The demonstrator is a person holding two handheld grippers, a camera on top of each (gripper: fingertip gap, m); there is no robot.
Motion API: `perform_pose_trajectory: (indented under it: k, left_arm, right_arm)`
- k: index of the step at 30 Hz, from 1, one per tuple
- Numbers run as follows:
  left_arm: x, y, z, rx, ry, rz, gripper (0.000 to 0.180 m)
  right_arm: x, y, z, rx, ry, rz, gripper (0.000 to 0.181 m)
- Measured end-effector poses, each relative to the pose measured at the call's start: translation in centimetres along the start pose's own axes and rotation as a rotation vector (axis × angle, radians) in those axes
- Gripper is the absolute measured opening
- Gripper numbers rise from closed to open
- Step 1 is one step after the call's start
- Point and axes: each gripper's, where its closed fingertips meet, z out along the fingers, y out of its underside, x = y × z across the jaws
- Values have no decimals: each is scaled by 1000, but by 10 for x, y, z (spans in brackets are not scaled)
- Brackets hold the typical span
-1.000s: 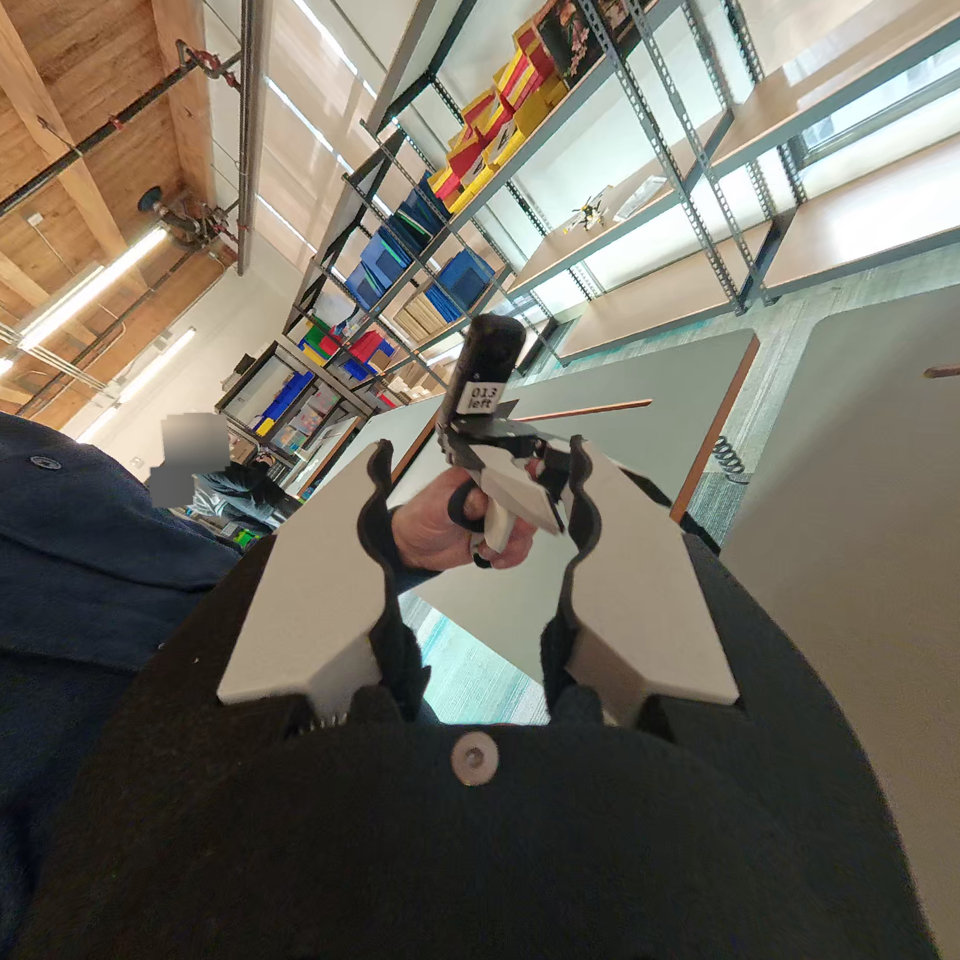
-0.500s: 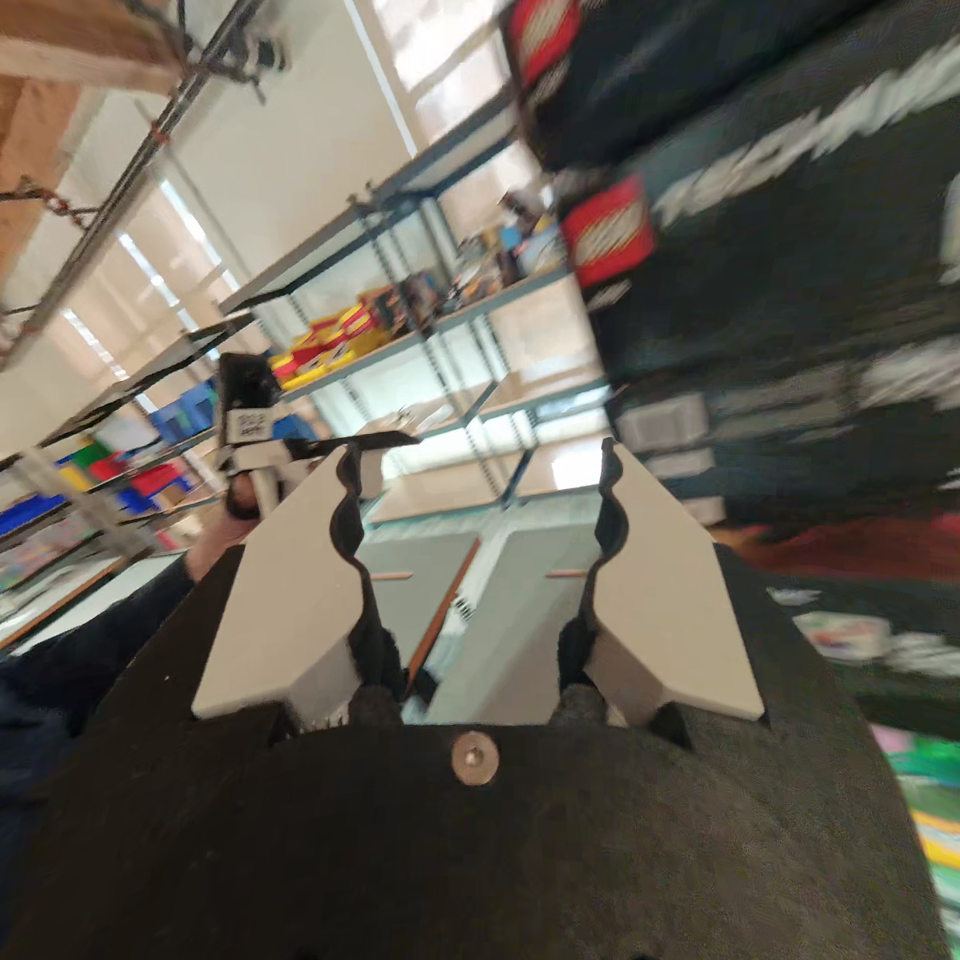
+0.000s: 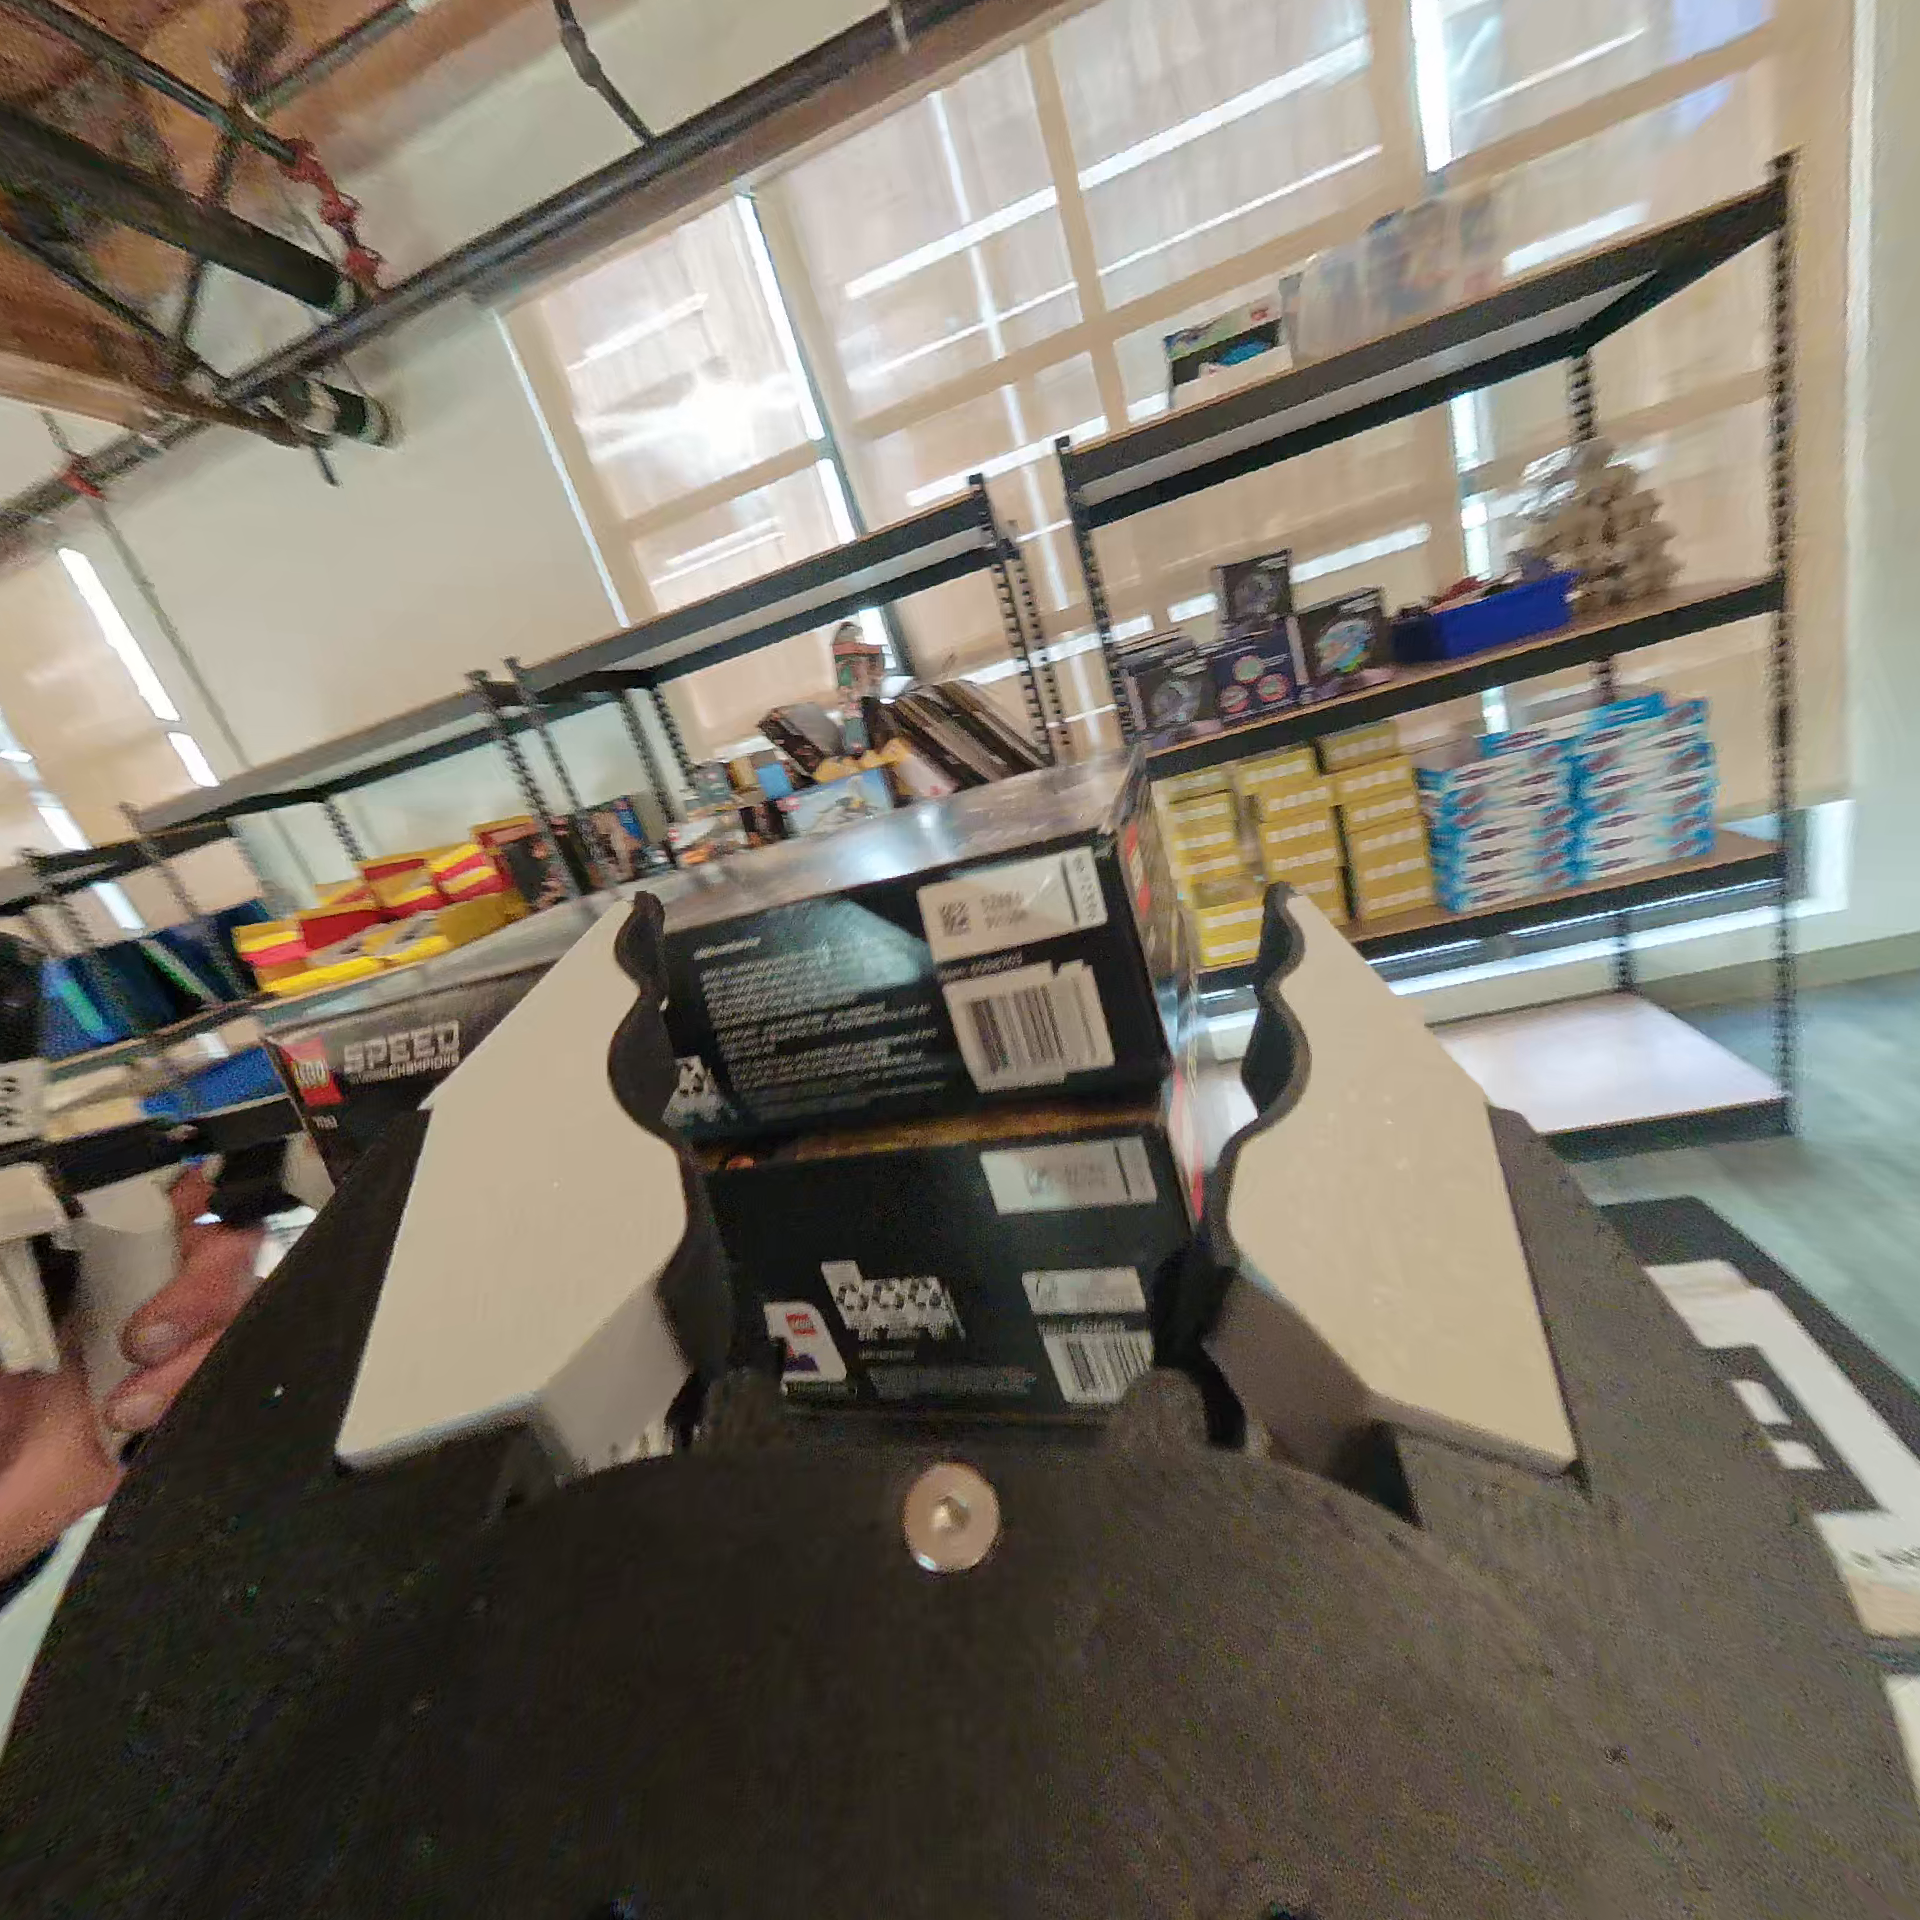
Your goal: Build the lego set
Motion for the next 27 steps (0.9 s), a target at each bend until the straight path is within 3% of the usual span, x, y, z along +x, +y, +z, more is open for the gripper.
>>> perform_pose_trajectory:
  k: [4,6,11,14,19,24,27]
  left_arm:
    - [0,5,21,-19,-19,-8,130]
    - [1,3,25,-14,-21,-15,132]
    - [-15,0,20,-11,-48,-43,141]
    - [-31,-7,8,15,-50,-76,145]
    - [-51,-22,-17,106,63,-247,121]
    - [-76,-25,-22,122,119,-469,130]
    - [-73,-15,-9,40,220,-597,131]
  right_arm:
    - [9,13,29,-94,-121,143,112]
    - [0,17,35,-110,-200,209,98]
    - [-23,24,33,-155,-165,61,95]
    - [-43,32,20,-208,-151,-4,79]
    - [-57,26,8,-158,-185,49,79]
    - [-60,35,19,-209,-164,26,97]
    - [-69,38,22,-216,-152,-19,87]
